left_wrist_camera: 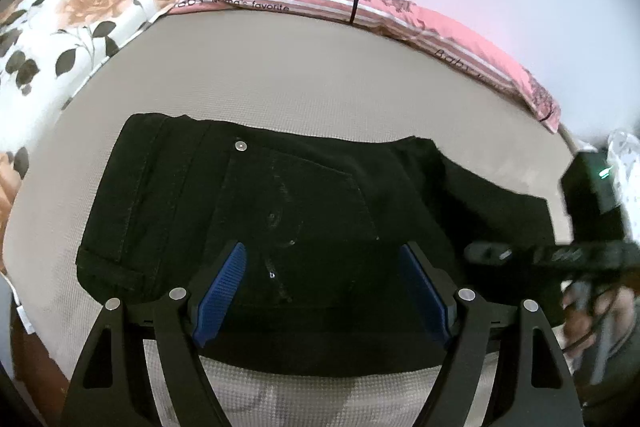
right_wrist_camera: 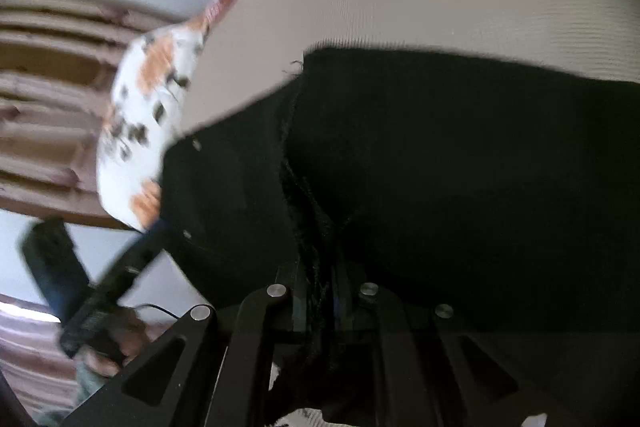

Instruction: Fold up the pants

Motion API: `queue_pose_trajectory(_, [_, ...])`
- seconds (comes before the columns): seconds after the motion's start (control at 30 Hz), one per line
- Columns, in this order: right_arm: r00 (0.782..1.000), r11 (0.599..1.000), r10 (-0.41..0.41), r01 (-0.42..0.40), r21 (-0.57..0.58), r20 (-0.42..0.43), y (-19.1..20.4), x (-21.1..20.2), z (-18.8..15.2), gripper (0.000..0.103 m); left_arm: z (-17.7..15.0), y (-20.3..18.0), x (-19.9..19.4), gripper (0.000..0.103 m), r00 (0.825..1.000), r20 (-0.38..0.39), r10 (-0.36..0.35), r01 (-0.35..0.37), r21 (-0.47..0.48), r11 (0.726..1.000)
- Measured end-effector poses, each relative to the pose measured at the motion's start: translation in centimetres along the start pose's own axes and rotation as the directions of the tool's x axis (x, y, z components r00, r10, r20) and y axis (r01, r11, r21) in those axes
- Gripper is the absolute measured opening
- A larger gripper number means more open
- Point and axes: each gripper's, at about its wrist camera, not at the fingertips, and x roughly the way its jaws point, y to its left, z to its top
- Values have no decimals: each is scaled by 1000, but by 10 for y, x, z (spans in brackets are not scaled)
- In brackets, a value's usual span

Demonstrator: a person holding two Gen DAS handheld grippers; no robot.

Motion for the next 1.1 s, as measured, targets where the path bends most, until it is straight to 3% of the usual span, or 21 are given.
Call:
queue_pose_trajectory(0.07, [999, 999, -29, 29, -25, -16, 4, 8, -2, 19, 1, 0, 0, 79, 1000, 3, -20, 20, -6, 1000])
queue_pose_trajectory(0.27, [999, 994, 51, -52, -92, -11, 30, -4, -8, 41, 0, -12, 7, 79, 994, -32, -104, 104, 12, 995])
queue_pose_trajectory(0.37, [998, 995, 36, -31, -94, 60, 25, -33, -12, 41, -2, -19, 11, 79, 987, -49, -151, 151, 13, 988])
queue_pose_trajectory(0.47, [992, 999, 26, -24, -23, 123, 1, -61, -16, 42, -5, -28, 17, 79, 972, -94, -216, 217, 2, 976])
queue_pose_trajectory(0.6, [983, 994, 45, -62, 94, 176, -33, -85, -26, 43, -7, -35, 30, 78, 922, -185, -340, 331, -77, 940])
queue_pose_trajectory(0.63, [981, 993, 39, -59, 104, 189, -39, -90, -28, 43, -8, -34, 37, 77, 895, -216, -390, 371, -127, 920])
queue_pose_trajectory(0.67, [978, 991, 26, -52, 120, 208, -47, -96, -32, 43, -8, -34, 41, 76, 880, -233, -415, 385, -163, 908])
queue_pose_trajectory(0.77, [971, 985, 28, -67, 158, 239, -60, -107, -38, 45, -9, -28, 59, 69, 848, -284, -446, 377, -268, 887])
queue_pose_trajectory(0.83, [965, 981, 22, -72, 182, 262, -69, -113, -42, 48, -10, -27, 68, 64, 846, -313, -432, 349, -288, 892])
queue_pose_trajectory(0.93, [962, 975, 30, -88, 204, 272, -78, -115, -43, 48, -13, -31, 74, 63, 855, -347, -385, 305, -262, 915])
queue_pose_trajectory(1.1, [962, 967, 43, -108, 229, 271, -88, -110, -45, 48, -19, -40, 78, 63, 833, -365, -415, 334, -267, 904])
